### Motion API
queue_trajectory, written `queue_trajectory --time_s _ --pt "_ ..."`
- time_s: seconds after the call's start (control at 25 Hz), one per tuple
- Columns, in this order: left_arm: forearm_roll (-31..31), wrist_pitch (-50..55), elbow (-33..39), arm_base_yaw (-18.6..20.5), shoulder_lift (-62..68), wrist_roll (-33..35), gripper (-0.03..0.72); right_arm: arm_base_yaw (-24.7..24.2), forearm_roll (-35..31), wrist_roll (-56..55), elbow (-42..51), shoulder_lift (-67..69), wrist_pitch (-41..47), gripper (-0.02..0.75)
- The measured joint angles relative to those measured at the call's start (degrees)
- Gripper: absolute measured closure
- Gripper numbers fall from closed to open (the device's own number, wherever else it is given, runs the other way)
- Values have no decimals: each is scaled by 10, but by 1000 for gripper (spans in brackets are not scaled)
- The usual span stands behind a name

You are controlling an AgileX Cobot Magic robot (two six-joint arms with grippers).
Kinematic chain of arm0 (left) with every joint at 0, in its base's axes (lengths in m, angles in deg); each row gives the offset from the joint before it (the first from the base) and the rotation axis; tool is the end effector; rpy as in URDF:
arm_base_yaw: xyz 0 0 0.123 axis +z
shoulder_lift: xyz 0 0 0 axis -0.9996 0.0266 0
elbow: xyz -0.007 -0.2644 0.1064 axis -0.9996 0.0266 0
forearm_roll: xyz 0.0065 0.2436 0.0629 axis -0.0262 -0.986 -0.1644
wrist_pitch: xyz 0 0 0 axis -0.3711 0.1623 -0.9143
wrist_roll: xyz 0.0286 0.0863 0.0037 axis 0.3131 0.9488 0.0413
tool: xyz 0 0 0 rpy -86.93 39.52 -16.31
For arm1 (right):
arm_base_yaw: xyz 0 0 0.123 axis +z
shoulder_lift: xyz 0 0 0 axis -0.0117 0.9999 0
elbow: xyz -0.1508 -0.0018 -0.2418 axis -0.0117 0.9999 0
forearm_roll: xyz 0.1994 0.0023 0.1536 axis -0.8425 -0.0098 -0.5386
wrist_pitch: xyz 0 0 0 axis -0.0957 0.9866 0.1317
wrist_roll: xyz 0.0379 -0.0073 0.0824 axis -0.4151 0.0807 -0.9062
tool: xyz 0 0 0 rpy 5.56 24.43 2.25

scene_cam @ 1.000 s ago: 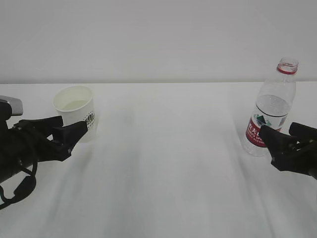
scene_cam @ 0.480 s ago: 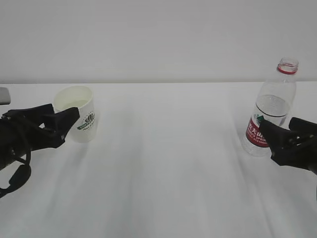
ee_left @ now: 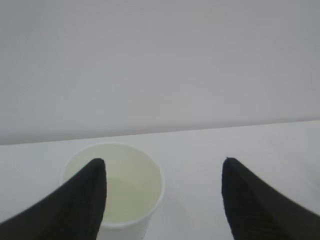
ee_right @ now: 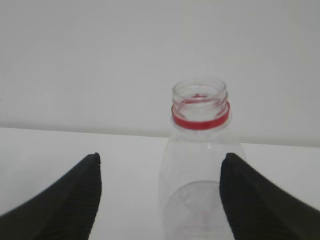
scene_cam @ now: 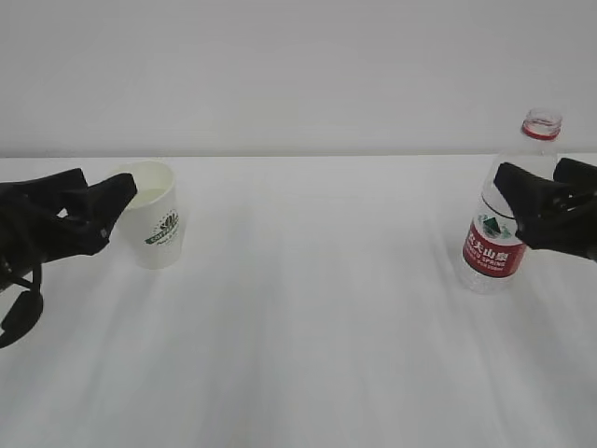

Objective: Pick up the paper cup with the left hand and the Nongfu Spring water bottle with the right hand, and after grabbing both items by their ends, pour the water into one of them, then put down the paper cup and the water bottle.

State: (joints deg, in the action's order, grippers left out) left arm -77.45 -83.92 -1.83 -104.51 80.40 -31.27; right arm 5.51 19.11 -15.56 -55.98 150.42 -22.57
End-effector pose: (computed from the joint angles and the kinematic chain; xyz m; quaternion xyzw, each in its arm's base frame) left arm 0.2466 -0.0851 0.1694 0.0799 0.7242 -0.2163 0.6499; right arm 0.2361 0.0388 0.1866 -0.0644 0.7430 0.1114 0.6568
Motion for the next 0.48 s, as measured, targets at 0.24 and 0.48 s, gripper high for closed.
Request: queue_trajectory --time_s 0.24,0.48 --pt "9 24 1 0 -48 0 158 0 0 -1 -33 -57 80 181" --pt "17 88 2 0 -113 0 158 0 1 -8 -44 -108 107 181"
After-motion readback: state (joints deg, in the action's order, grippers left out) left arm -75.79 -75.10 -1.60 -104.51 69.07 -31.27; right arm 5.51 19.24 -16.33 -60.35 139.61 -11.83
